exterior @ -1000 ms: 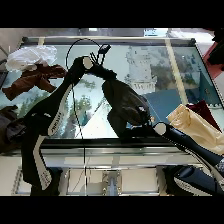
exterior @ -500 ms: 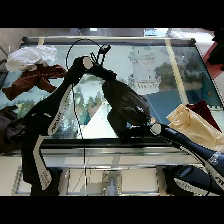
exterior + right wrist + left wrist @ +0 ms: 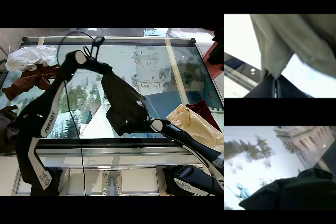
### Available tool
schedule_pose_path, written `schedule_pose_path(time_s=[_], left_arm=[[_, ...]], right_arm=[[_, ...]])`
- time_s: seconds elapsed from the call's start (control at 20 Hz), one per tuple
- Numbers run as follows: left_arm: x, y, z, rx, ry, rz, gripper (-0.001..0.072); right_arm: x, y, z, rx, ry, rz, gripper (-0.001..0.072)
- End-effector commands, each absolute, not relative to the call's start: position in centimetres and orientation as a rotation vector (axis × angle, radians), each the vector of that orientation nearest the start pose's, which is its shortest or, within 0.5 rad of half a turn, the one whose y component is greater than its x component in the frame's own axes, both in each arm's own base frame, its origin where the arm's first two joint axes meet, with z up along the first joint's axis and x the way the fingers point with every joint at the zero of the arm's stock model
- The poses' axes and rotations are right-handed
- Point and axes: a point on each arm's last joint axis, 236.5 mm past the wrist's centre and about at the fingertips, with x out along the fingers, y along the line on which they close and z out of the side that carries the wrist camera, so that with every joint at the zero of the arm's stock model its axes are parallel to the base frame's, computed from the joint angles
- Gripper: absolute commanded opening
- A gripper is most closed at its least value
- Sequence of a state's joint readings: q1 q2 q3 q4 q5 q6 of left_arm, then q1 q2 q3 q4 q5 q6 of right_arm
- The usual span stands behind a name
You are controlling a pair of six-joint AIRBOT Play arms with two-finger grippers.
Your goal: Fold the shirts.
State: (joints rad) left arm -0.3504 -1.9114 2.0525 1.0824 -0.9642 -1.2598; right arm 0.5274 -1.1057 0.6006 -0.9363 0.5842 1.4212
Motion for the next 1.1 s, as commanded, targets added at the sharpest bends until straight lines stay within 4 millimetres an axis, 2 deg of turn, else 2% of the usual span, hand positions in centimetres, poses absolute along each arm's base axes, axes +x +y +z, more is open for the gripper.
schedule_pose_path(time_s=[0.0, 0.1, 0.2, 0.25, 0.3, 0.35, 0.4, 0.45, 0.55, 0.7, 0.8, 0.9, 0.95, 1.05], left_arm=[[57.3, -23.1, 18.3, 0.016, 0.589, -0.581, 0.0013], [56.3, -17.1, 22.8, 0.073, 0.548, -0.461, 0.0013], [54.2, -11.0, 26.7, 0.125, 0.539, -0.312, 0.0013], [52.6, -8.7, 28.4, 0.142, 0.539, -0.251, 0.0013], [50.9, -7.2, 29.9, 0.162, 0.540, -0.215, 0.0013], [49.1, -6.4, 31.3, 0.179, 0.540, -0.197, 0.0013], [47.3, -6.2, 32.3, 0.184, 0.543, -0.197, 0.0013], [45.4, -6.5, 33.1, 0.186, 0.553, -0.215, 0.0013], [41.8, -7.0, 33.7, 0.211, 0.593, -0.243, 0.0014], [38.1, -6.9, 34.7, 0.228, 0.617, -0.261, 0.0013], [37.1, -6.8, 33.7, 0.221, 0.672, -0.263, 0.0013], [37.4, -6.8, 30.4, 0.221, 0.765, -0.267, 0.0013], [37.9, -6.9, 28.0, 0.222, 0.827, -0.271, 0.0013], [39.9, -7.2, 22.4, 0.218, 0.922, -0.276, 0.0013]], right_arm=[[28.2, 19.3, -0.7, 0.014, 1.106, 0.453, 0.0025], [29.5, 12.4, 4.9, -0.123, 1.027, 0.261, 0.0025], [29.8, 5.6, 12.1, -0.180, 0.890, 0.072, 0.0026], [29.6, 2.9, 16.1, -0.162, 0.801, -0.003, 0.0025], [29.3, 1.1, 19.5, -0.138, 0.715, -0.053, 0.0025], [28.9, -0.4, 22.9, -0.106, 0.626, -0.091, 0.0025], [28.4, -1.4, 25.5, -0.095, 0.563, -0.113, 0.0025], [28.2, -1.8, 27.7, -0.085, 0.512, -0.120, 0.0025], [28.1, -1.4, 30.7, -0.079, 0.436, -0.095, 0.0025], [28.6, -0.7, 33.3, -0.065, 0.353, -0.067, 0.0025], [30.2, 0.1, 33.8, -0.062, 0.320, -0.044, 0.0025], [33.1, 1.5, 32.6, -0.050, 0.340, -0.007, 0.0025], [35.1, 2.3, 30.9, -0.045, 0.380, 0.010, 0.0025], [39.4, 3.5, 26.4, -0.049, 0.486, 0.028, 0.0026]])
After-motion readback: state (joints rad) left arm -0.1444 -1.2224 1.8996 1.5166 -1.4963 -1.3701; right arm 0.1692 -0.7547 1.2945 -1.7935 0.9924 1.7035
